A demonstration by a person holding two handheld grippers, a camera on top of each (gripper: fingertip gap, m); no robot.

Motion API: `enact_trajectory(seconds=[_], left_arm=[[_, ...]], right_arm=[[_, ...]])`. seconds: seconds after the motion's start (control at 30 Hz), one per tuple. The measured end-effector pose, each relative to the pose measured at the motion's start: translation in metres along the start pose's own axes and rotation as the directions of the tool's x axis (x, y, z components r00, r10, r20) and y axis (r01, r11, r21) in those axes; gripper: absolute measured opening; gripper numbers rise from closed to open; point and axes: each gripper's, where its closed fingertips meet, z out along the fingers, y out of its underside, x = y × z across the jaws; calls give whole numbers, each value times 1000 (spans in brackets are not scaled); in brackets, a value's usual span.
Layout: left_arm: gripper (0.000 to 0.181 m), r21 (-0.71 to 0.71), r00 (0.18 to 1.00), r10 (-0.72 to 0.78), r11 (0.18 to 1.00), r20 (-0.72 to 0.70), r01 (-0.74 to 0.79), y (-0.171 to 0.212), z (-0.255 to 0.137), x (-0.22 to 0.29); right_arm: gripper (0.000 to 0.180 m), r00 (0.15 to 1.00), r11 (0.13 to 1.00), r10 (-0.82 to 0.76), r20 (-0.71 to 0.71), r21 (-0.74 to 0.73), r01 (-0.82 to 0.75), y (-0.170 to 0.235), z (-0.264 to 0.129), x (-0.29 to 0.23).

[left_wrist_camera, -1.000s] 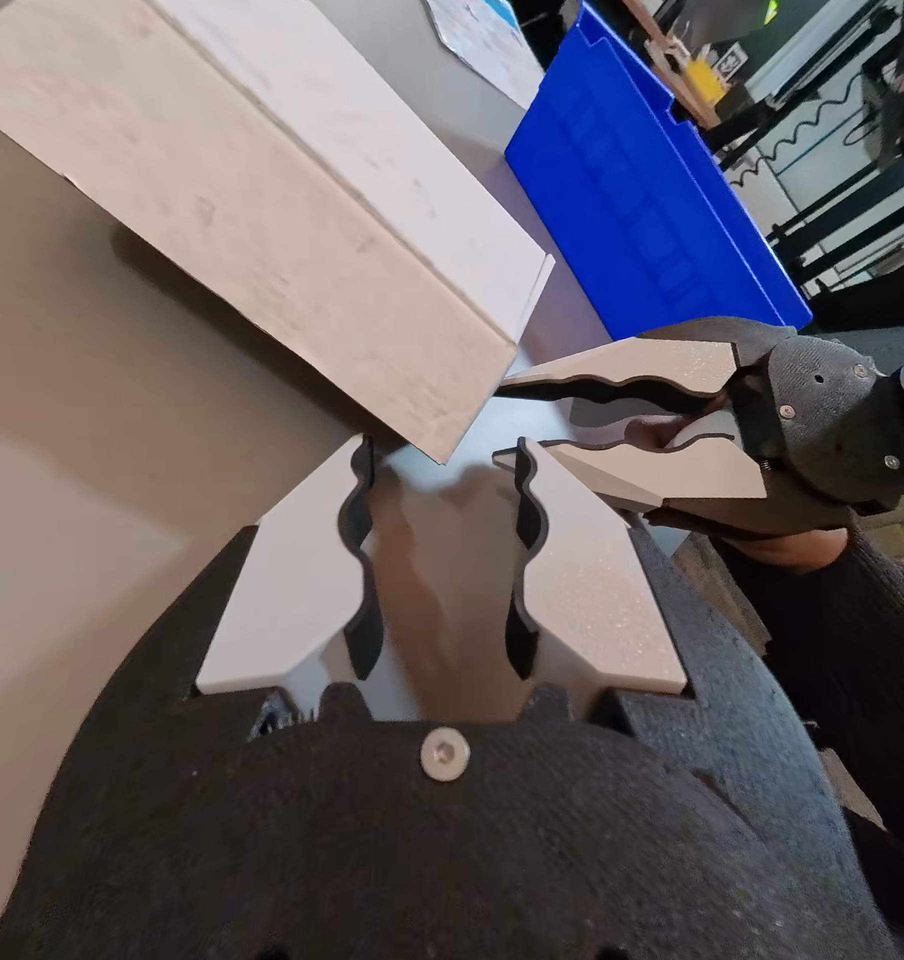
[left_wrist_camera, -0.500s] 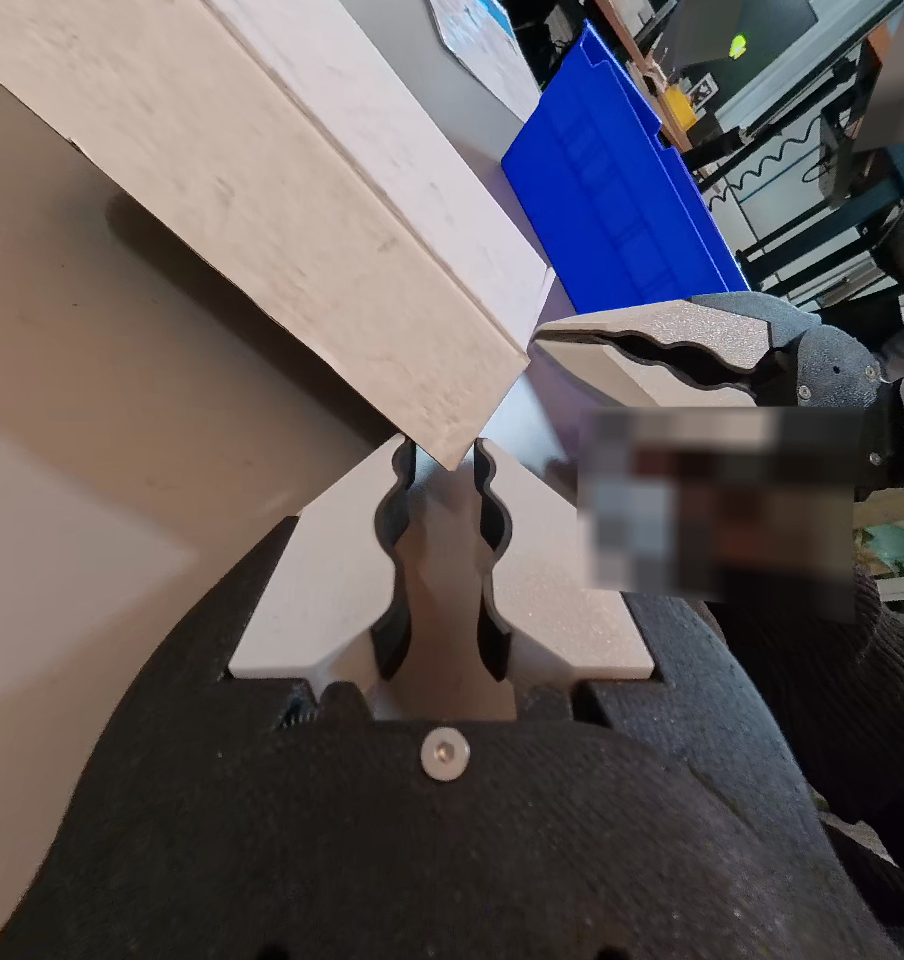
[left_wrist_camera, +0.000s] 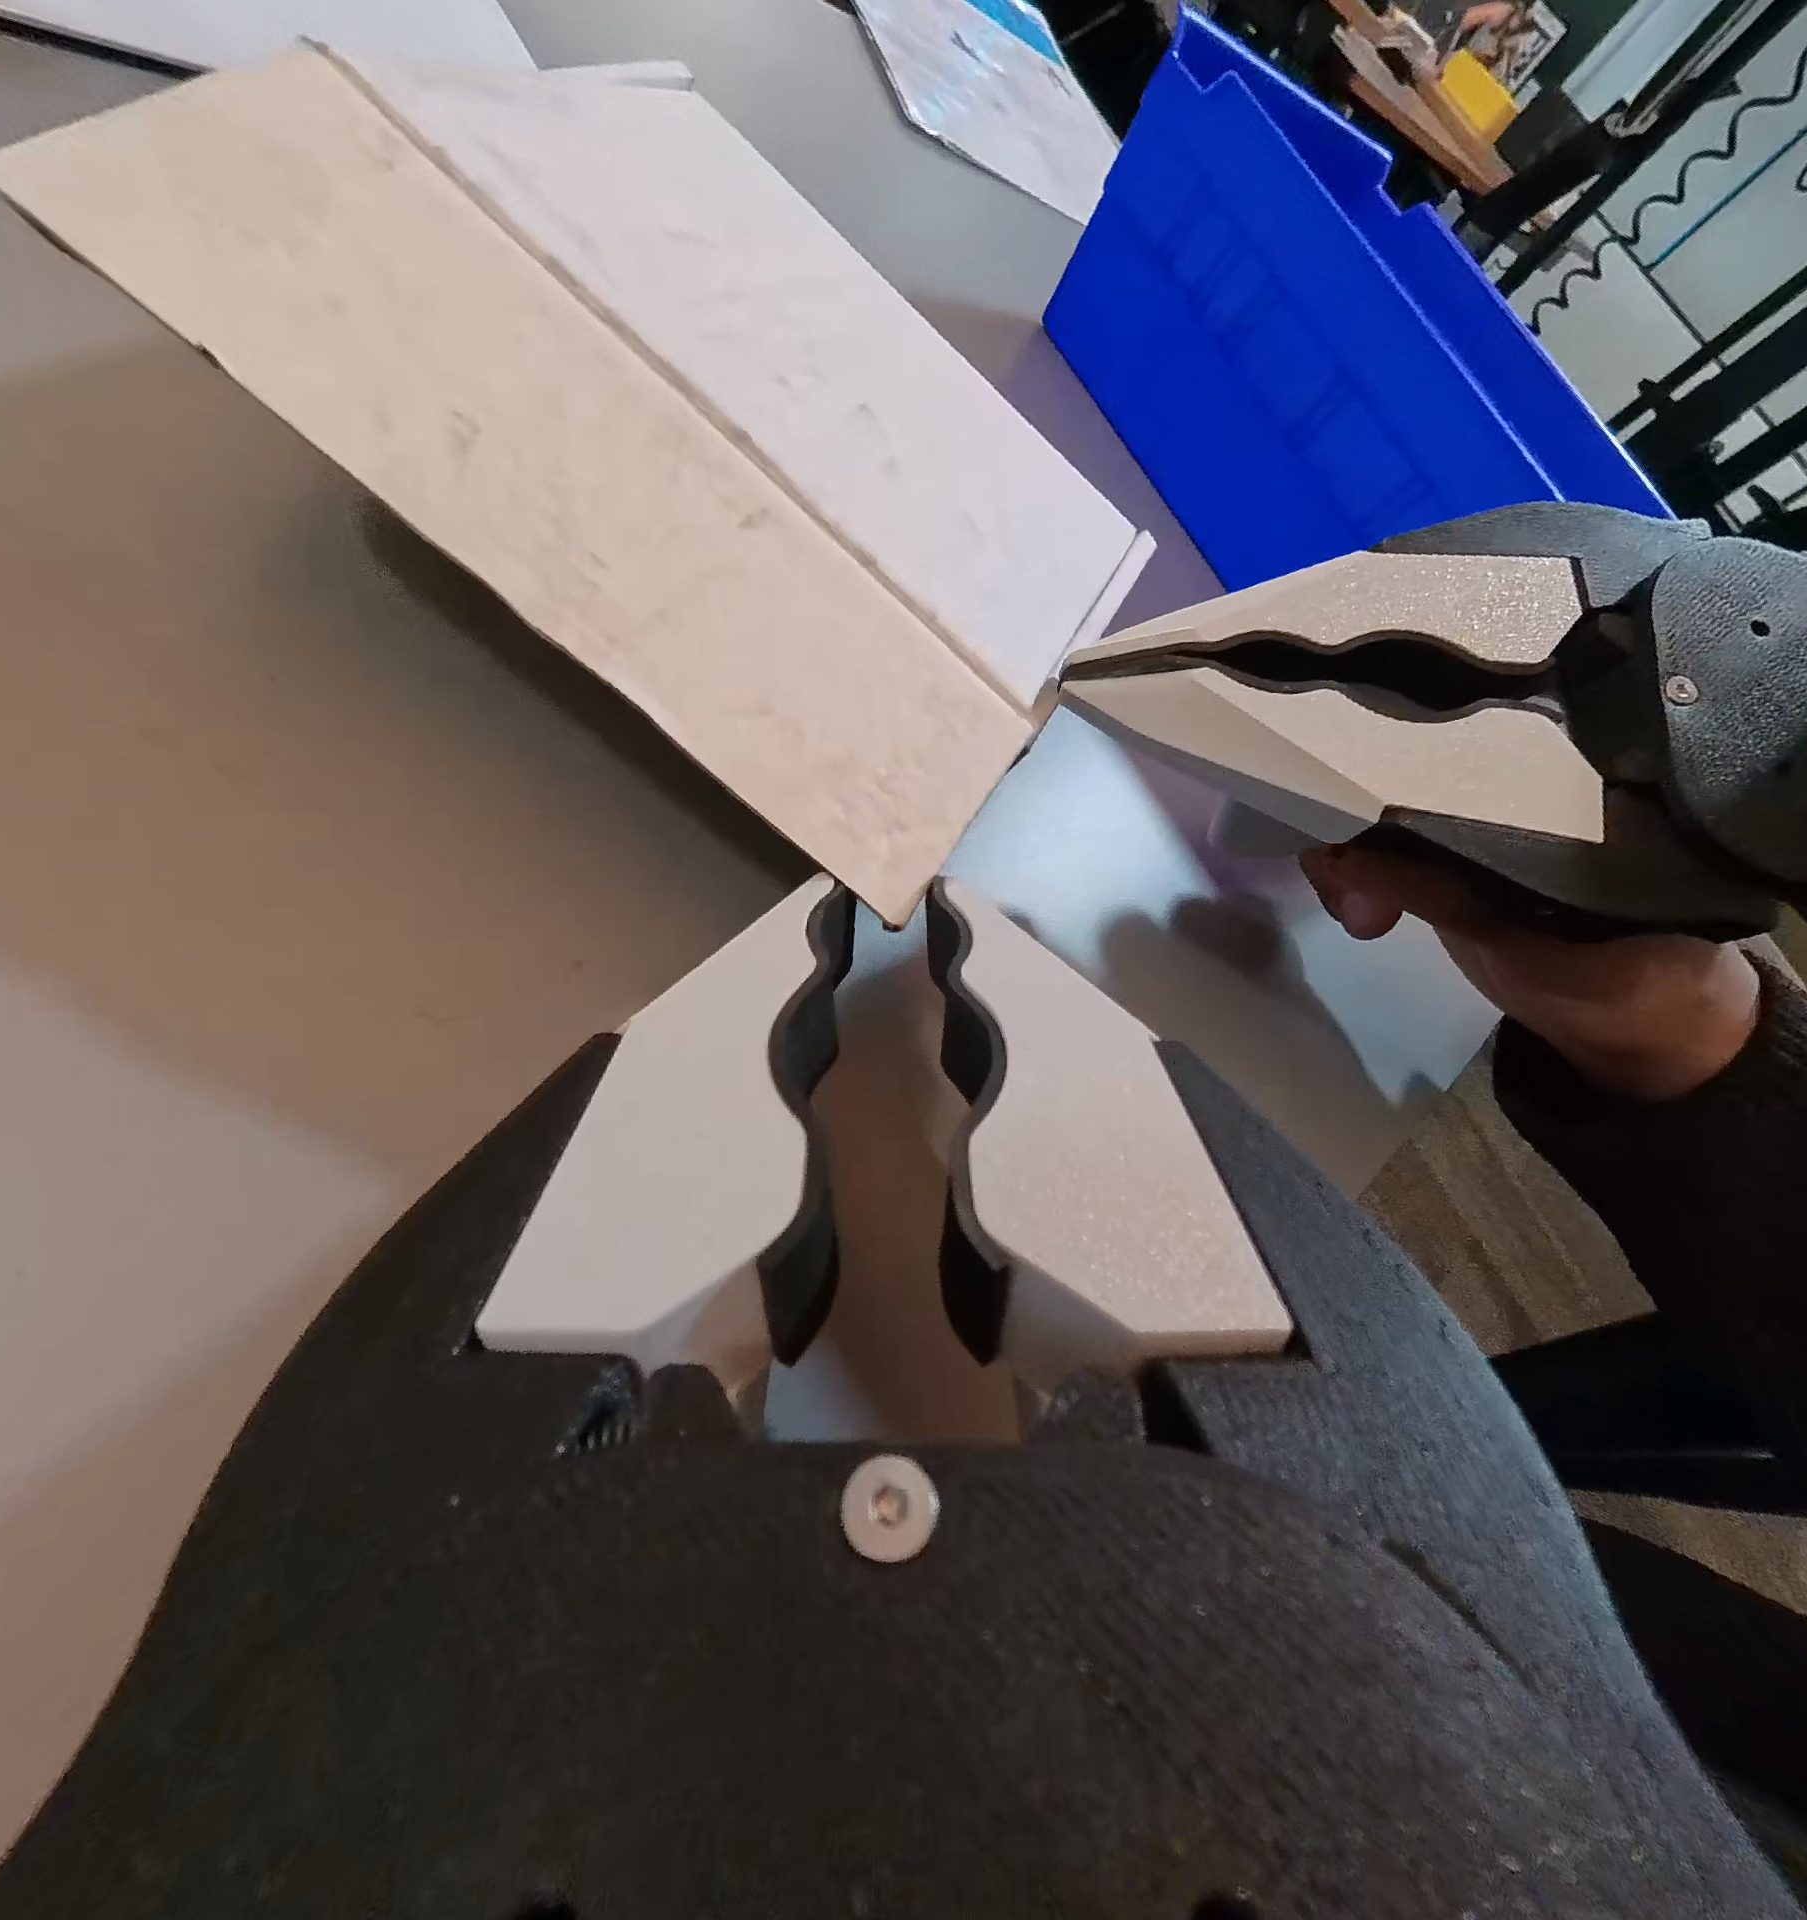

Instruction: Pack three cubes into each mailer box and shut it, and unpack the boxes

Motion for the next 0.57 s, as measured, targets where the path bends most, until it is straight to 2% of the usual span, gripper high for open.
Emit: enact_trajectory(seconds=[0.03, 0.57], left_arm=[[10, 2, 1000, 3, 1000, 1, -3, 0, 0, 0], [4, -37, 998, -53, 998, 18, 54, 4, 10, -2]], right_arm=[[0, 1000, 1000, -3, -1, -1, 3, 0, 0, 0], [0, 1000, 1000, 25, 1, -1, -25, 2, 0, 1]])
